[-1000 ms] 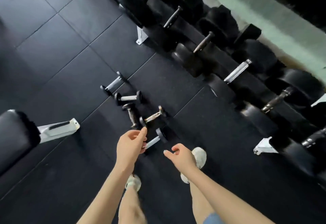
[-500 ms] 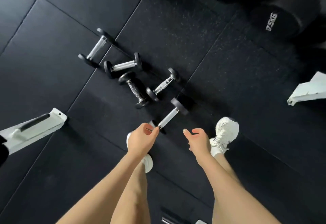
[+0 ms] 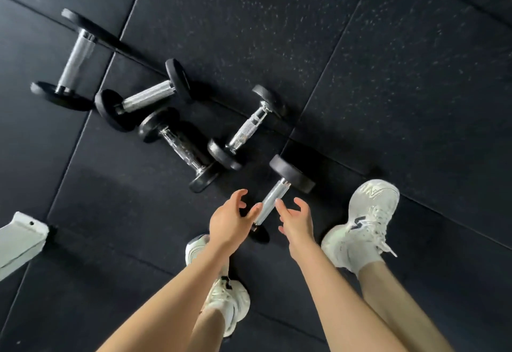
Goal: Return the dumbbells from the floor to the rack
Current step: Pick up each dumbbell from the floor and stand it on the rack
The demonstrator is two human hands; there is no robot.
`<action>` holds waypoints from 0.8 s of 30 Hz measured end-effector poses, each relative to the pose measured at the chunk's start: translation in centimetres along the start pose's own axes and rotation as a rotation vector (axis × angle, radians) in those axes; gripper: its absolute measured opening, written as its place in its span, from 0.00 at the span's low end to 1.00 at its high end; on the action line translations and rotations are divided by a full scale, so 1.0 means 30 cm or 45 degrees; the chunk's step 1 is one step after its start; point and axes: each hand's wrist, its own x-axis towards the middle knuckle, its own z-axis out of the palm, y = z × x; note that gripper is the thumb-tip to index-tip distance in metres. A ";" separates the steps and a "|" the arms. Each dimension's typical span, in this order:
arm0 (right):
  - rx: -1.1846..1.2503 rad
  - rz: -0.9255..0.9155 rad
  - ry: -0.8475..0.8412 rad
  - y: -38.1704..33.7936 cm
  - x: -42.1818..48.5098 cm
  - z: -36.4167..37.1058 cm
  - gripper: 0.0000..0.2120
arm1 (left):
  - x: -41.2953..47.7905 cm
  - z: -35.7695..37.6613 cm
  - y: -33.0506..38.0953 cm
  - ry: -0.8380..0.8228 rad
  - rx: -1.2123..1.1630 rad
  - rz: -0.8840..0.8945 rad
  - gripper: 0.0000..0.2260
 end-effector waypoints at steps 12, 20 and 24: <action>0.326 0.039 -0.065 0.068 0.300 0.085 0.29 | 0.298 0.200 -0.094 -0.456 0.260 -0.039 0.31; 0.390 0.042 -0.097 0.016 0.215 0.068 0.22 | 0.200 0.182 -0.067 -0.260 0.207 -0.019 0.20; 0.351 0.023 -0.117 -0.053 0.062 0.018 0.18 | 0.062 0.096 0.012 -0.226 0.164 0.026 0.14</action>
